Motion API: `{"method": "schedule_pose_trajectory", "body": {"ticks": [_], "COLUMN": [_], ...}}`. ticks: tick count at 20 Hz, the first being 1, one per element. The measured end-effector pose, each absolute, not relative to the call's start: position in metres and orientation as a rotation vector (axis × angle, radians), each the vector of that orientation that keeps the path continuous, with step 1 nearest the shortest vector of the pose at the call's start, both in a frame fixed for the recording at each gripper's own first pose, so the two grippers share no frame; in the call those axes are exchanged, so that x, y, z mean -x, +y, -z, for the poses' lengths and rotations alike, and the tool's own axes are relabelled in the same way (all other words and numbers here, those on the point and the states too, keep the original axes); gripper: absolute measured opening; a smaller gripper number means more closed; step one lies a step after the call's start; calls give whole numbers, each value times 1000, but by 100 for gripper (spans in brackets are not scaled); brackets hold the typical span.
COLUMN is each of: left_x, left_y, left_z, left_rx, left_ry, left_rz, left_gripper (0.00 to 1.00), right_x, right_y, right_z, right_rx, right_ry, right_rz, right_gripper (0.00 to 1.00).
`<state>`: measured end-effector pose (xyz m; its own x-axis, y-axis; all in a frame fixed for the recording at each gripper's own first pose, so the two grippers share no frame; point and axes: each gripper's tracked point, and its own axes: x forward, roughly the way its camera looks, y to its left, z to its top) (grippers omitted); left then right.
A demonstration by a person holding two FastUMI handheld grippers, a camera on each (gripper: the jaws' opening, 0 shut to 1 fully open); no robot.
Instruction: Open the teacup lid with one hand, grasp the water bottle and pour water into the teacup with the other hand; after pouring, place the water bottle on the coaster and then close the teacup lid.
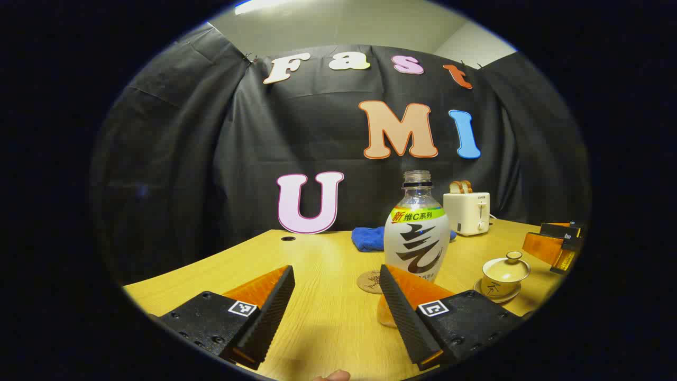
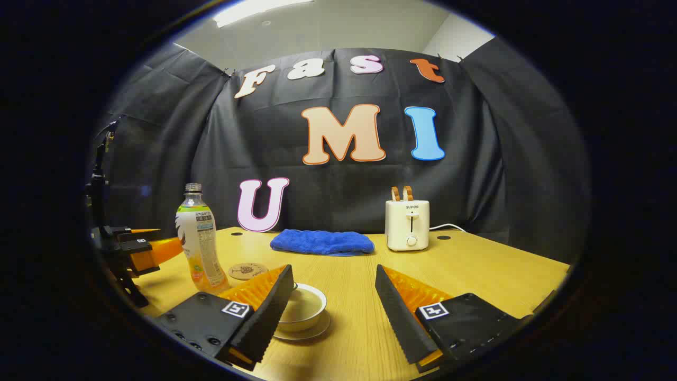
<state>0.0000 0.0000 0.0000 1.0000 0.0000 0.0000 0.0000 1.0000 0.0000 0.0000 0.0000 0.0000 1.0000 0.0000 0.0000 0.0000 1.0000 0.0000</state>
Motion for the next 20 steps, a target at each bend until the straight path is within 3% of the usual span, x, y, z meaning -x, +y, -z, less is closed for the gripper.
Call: {"method": "schedule_pose_trajectory", "body": {"ticks": [2, 4, 5, 7, 8, 15, 17, 20], "left_x": [-1, -1, -1, -2, -2, -1, -2, -3], "left_y": [0, 0, 0, -1, 0, 0, 1, 2], "left_z": [0, 0, 0, 0, 0, -1, 1, 0], "left_rx": [0, 0, -1, -1, 0, 5, 4, 4], "left_ry": [-1, -2, -1, -1, -1, -3, 0, 0], "left_rz": [0, 2, 2, 0, -3, 2, -3, -5], "left_gripper": [94, 94, 94, 94, 94, 94, 93, 94], "right_x": [0, -1, -1, -1, -2, -1, -2, -2], "right_y": [0, 2, 2, 1, 1, -1, 0, -1], "right_z": [1, 1, 1, 0, 2, 2, 1, 1], "right_rx": [0, 0, 0, 0, 0, 1, 1, 1], "right_ry": [0, 0, 0, 0, 1, 2, 1, 2], "right_rz": [0, -6, -7, -7, -8, 5, 5, 5], "right_gripper": [99, 99, 94, 99, 94, 94, 100, 94]}}
